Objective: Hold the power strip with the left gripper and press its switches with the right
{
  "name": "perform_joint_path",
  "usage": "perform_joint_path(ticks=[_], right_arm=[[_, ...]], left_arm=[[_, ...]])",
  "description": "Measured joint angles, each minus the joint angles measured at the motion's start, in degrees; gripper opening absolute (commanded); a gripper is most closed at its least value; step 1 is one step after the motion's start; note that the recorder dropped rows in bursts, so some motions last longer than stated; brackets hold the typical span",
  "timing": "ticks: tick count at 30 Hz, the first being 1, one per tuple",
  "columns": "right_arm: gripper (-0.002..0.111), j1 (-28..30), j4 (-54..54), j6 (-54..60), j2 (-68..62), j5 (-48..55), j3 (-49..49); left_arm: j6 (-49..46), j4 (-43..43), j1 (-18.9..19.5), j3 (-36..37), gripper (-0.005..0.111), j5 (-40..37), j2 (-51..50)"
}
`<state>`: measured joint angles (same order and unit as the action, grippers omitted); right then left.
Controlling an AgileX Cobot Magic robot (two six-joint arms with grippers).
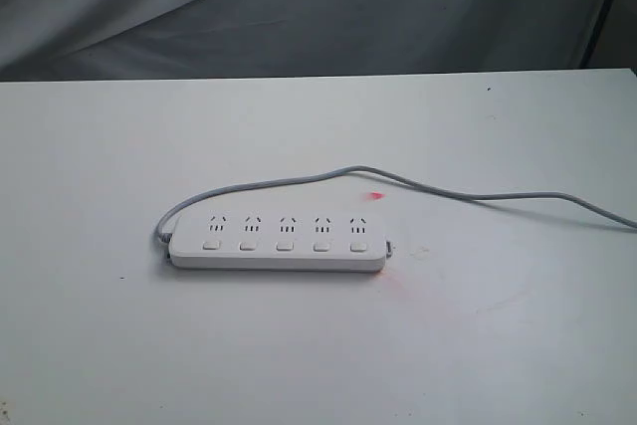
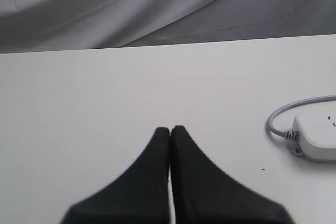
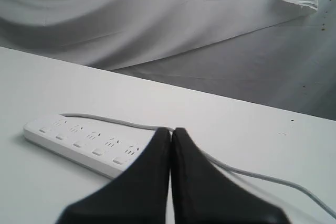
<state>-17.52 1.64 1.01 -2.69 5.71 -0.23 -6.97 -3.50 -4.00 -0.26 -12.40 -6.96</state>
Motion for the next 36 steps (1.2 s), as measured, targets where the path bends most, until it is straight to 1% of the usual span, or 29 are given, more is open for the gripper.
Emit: perform_joint_path(ticks=[29,31,33,36], right_arm=[[0.000,0.00,0.00,0.00,0.00,0.00,0.00],[0.000,0.00,0.00,0.00,0.00,0.00,0.00],[0.000,0.00,0.00,0.00,0.00,0.00,0.00],[0.000,0.00,0.00,0.00,0.00,0.00,0.00]], left_arm=[[0.00,0.00,0.00,0.00,0.001,-0.69,0.00],[0.00,0.00,0.00,-1.03,0.001,-2.72,-0.33],[0.00,0.00,0.00,-3.53,0.001,-4.66,-2.14],[0.00,0.00,0.00,-9.38,0.001,-8.25,-7.69]])
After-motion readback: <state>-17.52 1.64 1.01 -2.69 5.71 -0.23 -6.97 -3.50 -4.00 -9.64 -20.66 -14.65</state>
